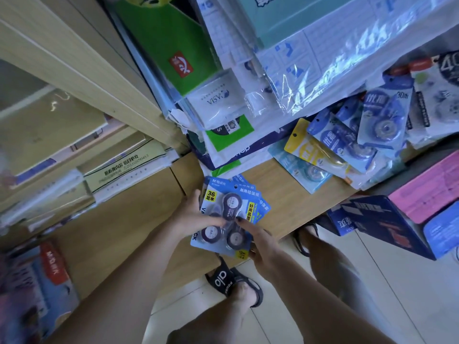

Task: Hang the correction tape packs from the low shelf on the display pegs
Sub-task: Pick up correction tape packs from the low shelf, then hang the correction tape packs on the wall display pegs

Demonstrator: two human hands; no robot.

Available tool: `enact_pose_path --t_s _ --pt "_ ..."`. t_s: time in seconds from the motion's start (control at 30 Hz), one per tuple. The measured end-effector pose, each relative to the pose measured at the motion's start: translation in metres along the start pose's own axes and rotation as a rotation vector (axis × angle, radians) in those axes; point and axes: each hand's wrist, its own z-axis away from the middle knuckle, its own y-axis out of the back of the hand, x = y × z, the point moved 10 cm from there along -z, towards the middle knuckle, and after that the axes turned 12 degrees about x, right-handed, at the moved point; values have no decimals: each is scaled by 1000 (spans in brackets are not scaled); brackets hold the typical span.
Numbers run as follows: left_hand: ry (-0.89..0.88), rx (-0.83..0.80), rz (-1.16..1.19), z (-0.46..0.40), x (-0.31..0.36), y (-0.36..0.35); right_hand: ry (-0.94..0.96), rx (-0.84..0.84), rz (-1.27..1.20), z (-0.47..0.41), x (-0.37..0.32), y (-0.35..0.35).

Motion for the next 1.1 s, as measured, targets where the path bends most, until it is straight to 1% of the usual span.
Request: enact_pose_path --t_s 0.13,0.2,0.3,0.4,0.5,0.6,0.77,0.83,0.9,1.03,1.1 --pt "26 -52 68 19 0 -7 83 39 75 11 -17 13" --pt "33 -81 154 36 1 -11 123 40 88 27 -26 20" --pt "72 -82 265 69 6 -11 184 -3 68 60 -41 29" --pt "33 -92 379 113 29 -7 222 -92 45 105 -60 39" --pt "-48 -59 426 160 64 13 305 -220 38 161 -90 52" --pt "-162 12 488 207 111 45 474 -300 68 221 -130 64" --pt "-346 115 472 283 195 109 729 -357 72 324 -207 78" --pt "-400 197 458 316 228 142 826 -370 61 367 -237 83" --pt "-452 242 459 349 260 170 917 -396 51 414 -266 86" --pt "-570 305 471 412 315 225 1097 -489 56 508 -315 87" --pt "-652 359 422 441 338 252 1170 -536 51 551 -337 88"
